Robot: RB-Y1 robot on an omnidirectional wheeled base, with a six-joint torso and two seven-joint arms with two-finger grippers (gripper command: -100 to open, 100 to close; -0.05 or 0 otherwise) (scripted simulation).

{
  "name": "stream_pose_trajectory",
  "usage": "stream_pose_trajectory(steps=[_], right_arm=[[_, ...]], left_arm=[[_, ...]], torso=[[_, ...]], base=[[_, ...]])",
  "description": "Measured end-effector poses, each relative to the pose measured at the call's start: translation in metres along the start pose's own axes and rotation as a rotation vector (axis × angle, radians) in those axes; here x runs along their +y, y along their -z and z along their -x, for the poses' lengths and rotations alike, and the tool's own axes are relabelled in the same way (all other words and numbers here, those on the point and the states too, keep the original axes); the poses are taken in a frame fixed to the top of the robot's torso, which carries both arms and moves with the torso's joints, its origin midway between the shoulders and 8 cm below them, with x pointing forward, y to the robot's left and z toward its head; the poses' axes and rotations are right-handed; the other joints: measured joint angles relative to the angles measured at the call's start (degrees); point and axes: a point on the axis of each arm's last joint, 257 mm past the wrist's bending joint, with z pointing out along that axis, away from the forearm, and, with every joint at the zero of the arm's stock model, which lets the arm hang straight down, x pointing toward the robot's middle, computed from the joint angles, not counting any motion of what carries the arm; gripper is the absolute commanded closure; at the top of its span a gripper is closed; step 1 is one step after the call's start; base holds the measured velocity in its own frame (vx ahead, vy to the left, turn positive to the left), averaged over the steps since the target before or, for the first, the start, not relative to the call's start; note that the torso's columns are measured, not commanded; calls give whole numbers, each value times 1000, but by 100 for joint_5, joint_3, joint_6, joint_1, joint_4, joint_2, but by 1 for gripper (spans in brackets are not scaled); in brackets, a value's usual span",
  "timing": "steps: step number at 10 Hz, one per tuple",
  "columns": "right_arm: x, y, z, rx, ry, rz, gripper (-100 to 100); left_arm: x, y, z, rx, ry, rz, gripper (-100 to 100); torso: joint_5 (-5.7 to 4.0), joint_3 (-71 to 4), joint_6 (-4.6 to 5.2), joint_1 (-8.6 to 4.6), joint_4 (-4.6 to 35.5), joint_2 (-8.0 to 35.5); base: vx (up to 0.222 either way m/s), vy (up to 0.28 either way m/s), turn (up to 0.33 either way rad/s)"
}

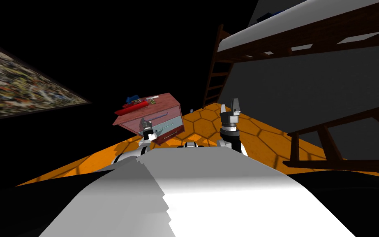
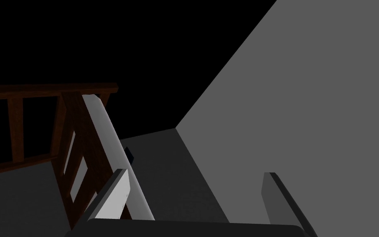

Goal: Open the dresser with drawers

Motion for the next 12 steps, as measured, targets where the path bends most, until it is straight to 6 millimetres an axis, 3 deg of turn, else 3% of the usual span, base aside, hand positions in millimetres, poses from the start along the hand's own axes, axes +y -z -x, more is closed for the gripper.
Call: stream_pose_trajectory(steps=[2,3,5,7,10,12], right_arm=[[0,0,0,0,0,0,0],[0,0,0,0,0,0,0],[0,0,0,0,0,0,0],[0,0,0,0,0,0,0],[0,0,0,0,0,0,0],[0,0,0,0,0,0,0]], left_arm=[[9,0,4,-11,-3,23,-100],[10,1,4,-12,-3,24,100],[27,19,-3,4,-7,54,100],[24,24,-1,10,-8,48,100],[29,43,-23,53,-2,49,100],[30,53,-26,66,-4,47,100]], torso=[[27,-8,-8,27,-22,-17],[33,-8,-7,29,-25,-15],[71,-27,-4,73,-61,-55],[61,-26,-1,76,-50,-47],[85,-37,5,78,-75,-72],[96,-41,12,90,-82,-80]], base=[[4,5,-7],[61,33,115],[65,34,19],[31,17,59],[86,55,75],[14,4,-18]])
